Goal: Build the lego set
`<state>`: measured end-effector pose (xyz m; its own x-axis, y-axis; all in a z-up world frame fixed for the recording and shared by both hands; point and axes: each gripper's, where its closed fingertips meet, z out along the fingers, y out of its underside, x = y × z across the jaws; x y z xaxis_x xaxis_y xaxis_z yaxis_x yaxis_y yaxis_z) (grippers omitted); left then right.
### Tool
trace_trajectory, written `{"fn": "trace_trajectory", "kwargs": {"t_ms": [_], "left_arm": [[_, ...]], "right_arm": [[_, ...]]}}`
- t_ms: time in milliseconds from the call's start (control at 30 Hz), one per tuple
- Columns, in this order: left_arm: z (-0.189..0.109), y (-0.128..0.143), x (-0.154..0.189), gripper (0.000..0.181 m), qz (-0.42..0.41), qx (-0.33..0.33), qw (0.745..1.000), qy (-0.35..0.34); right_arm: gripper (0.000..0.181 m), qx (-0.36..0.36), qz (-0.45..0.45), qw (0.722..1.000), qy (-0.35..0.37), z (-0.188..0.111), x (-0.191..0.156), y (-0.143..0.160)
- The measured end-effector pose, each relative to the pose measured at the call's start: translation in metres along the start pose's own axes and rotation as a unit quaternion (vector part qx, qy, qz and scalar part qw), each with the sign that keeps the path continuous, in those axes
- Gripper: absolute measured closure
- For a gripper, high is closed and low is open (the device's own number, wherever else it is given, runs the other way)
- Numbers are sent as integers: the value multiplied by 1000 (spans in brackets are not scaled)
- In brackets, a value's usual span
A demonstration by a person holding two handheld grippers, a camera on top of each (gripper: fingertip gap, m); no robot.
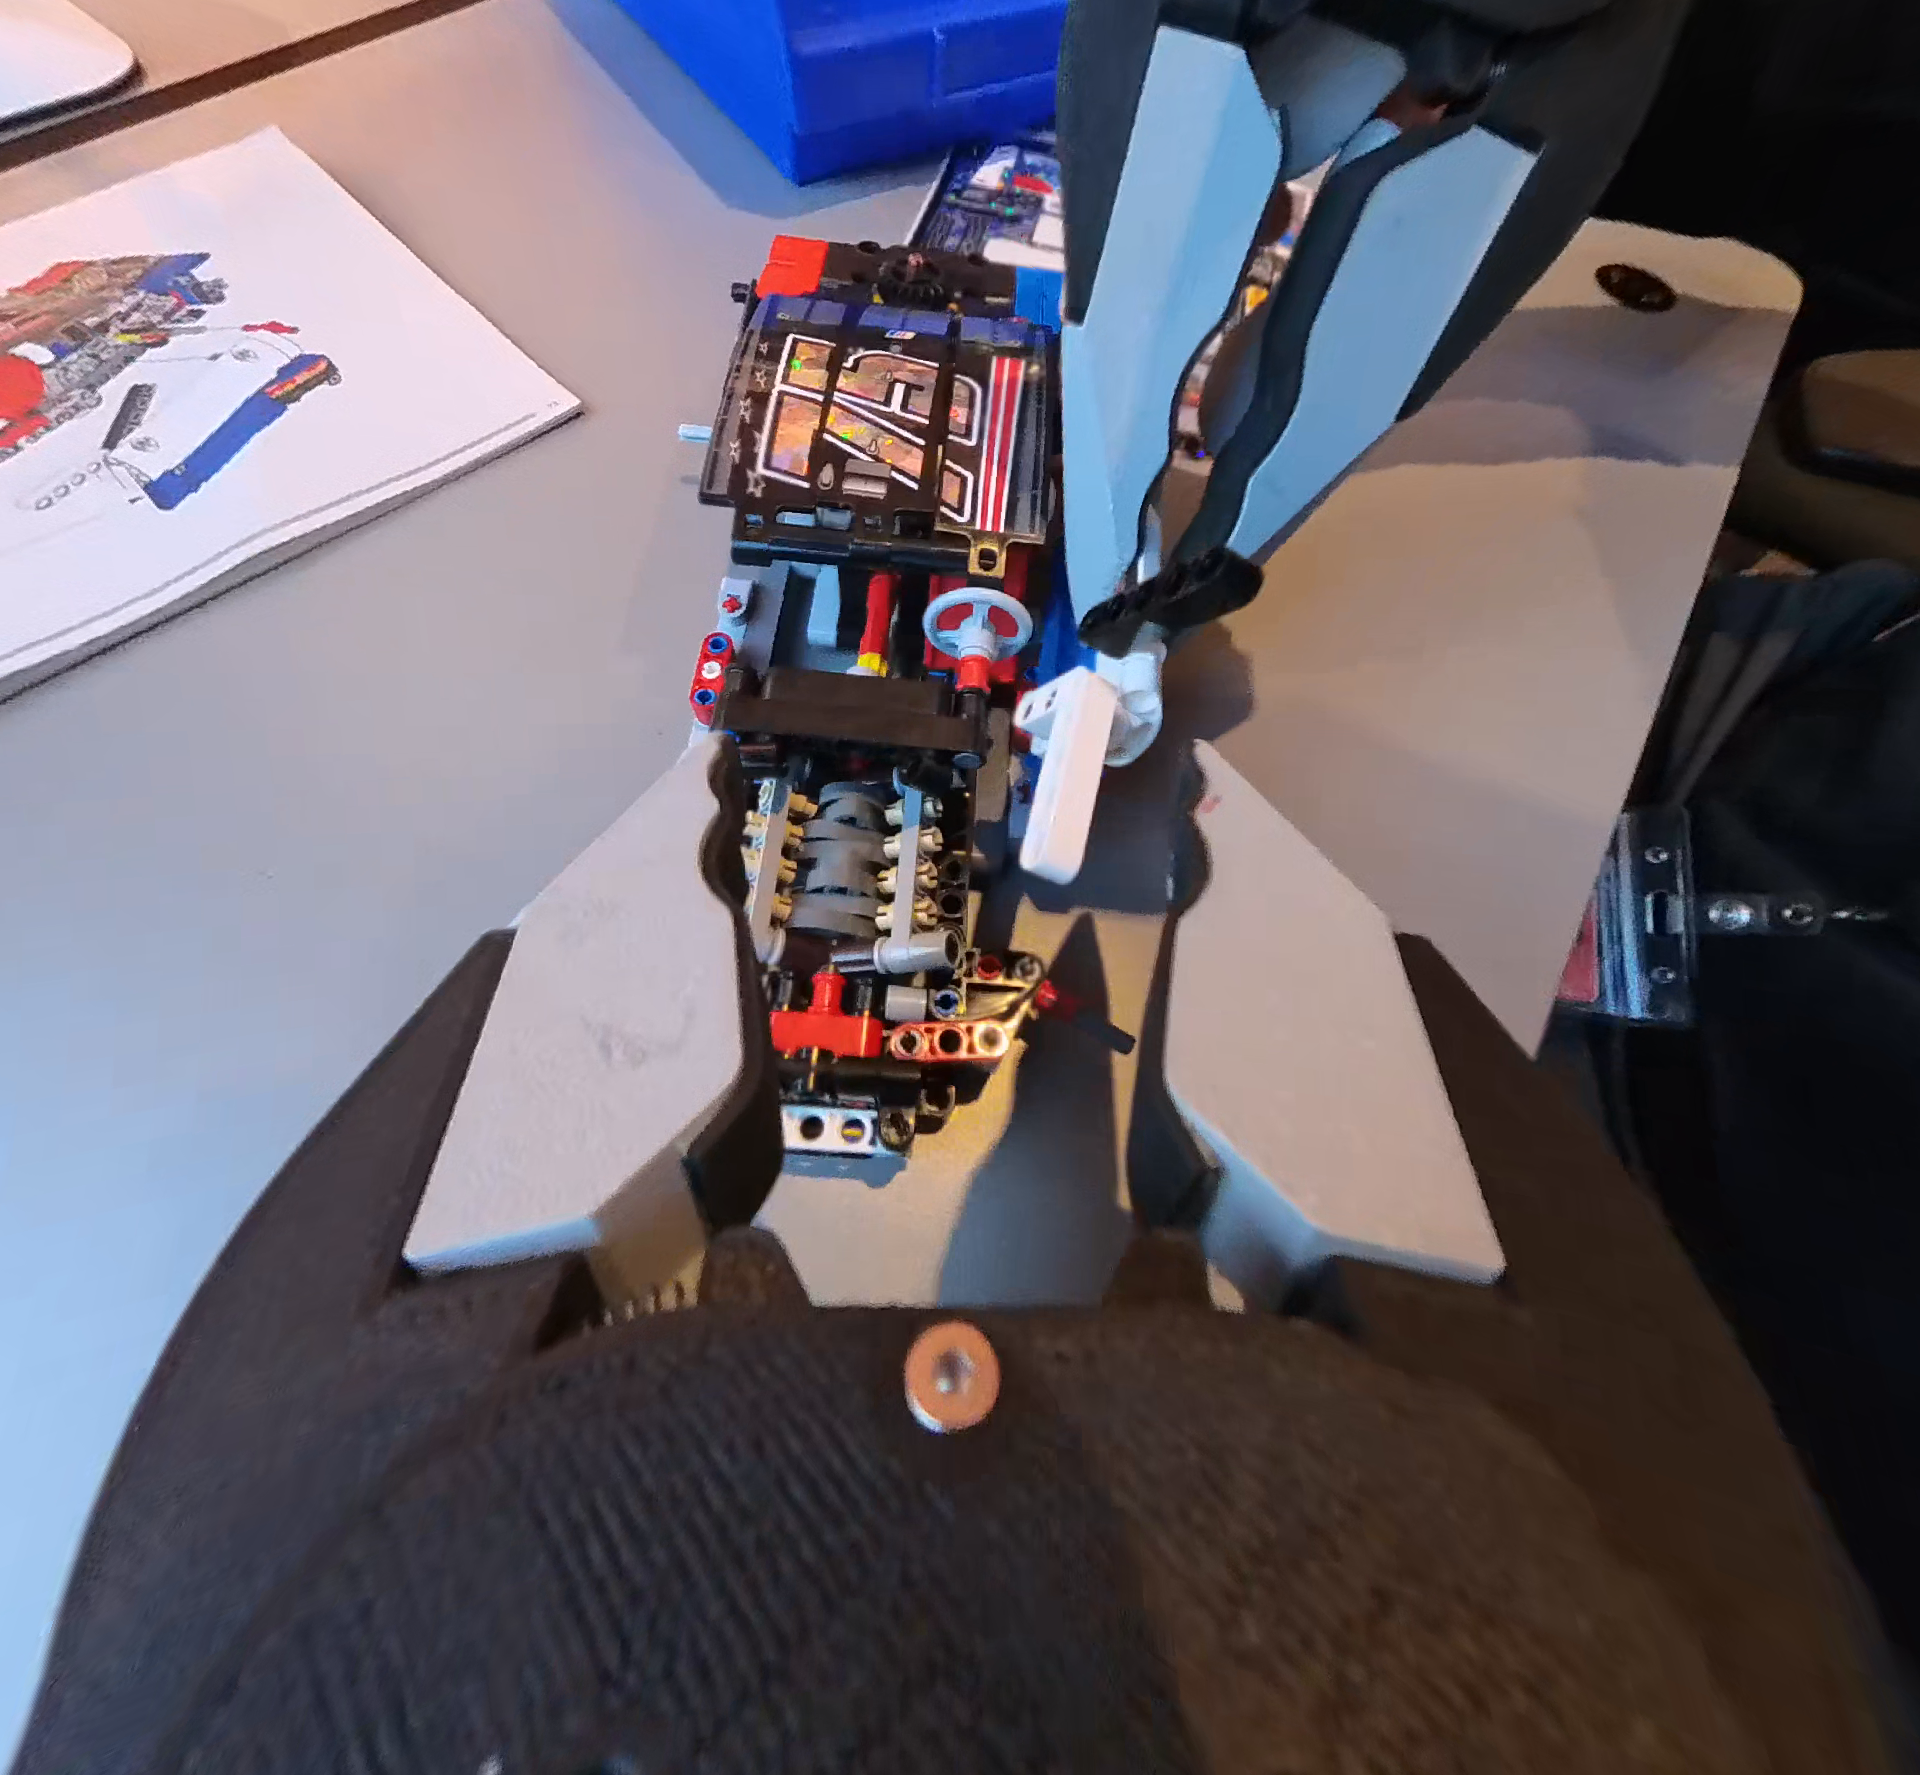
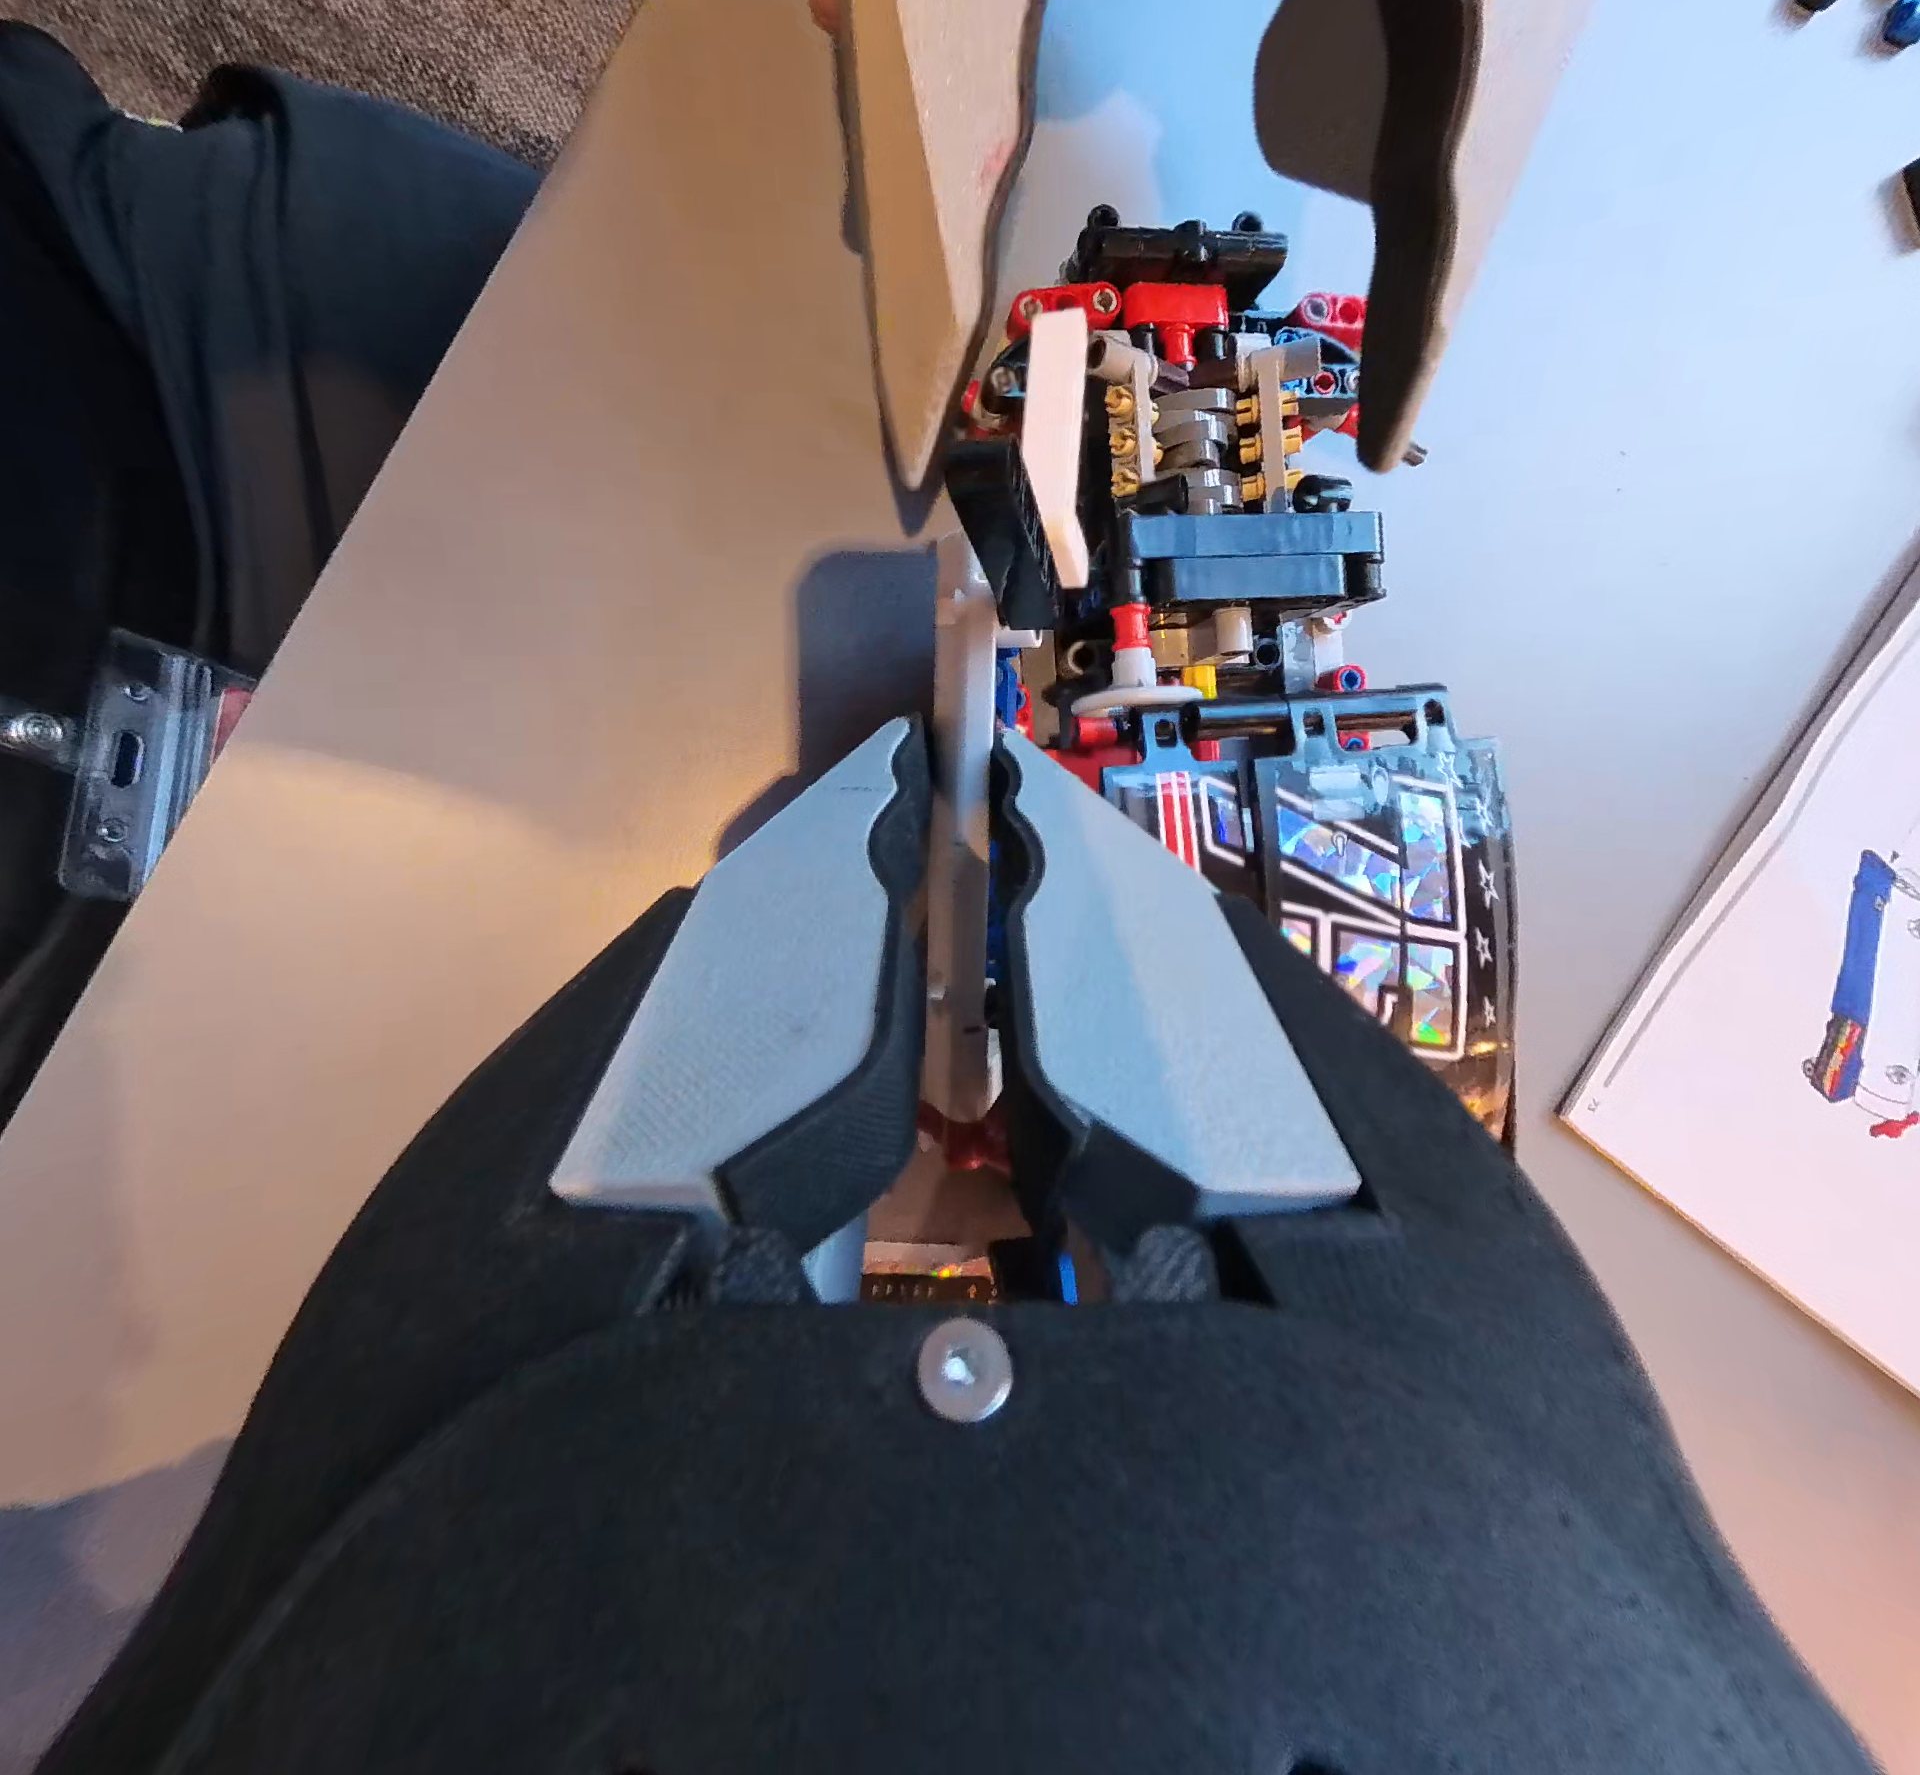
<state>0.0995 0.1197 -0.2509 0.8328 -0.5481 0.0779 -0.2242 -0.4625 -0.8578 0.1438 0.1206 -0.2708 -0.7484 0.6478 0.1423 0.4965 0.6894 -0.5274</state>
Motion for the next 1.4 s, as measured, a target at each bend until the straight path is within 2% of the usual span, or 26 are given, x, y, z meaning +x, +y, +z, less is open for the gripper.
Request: {"fn": "trace_trajectory", "kwargs": {"t_ms": [100, 200, 267, 433, 567, 667, 733, 900, 1033, 1400], "left_arm": [[-5, -3, 0, 108, 22, -1, 1000, -20], [-18, -14, 13, 134, 41, 17, 999, 1], [-21, -22, 17, 142, 46, 26, 999, 4], [-7, -24, 28, 143, 34, -6, 999, 37], [1, -24, 32, 160, 3, -10, 998, 59], [3, -23, 29, 160, -36, -1, 998, 59], [3, -21, 25, 160, -70, 9, 996, 55], [1, -28, 25, 161, -95, 64, 992, 46], [6, -22, 30, 160, -95, 67, 992, 42], [6, -16, 32, 161, -117, 113, 986, 25]], "right_arm": [[175, -6, 9, 1000, -16, -1, 0, 0], [175, 8, 44, 997, -68, -4, -5, -2], [175, 25, 67, 992, -101, -7, -7, -6], [174, 58, 87, 985, -135, -14, -4, -15], [175, 57, 94, 981, -162, -19, -4, -17], [173, 42, 99, 983, -146, -18, 1, -13], [167, 40, 111, 987, -111, -21, 8, -9], [162, 71, 136, 988, -14, -38, 18, 6], [165, 103, 159, 981, 46, -52, 19, 19], [159, 227, 242, 940, 80, -72, 13, 43]]}}
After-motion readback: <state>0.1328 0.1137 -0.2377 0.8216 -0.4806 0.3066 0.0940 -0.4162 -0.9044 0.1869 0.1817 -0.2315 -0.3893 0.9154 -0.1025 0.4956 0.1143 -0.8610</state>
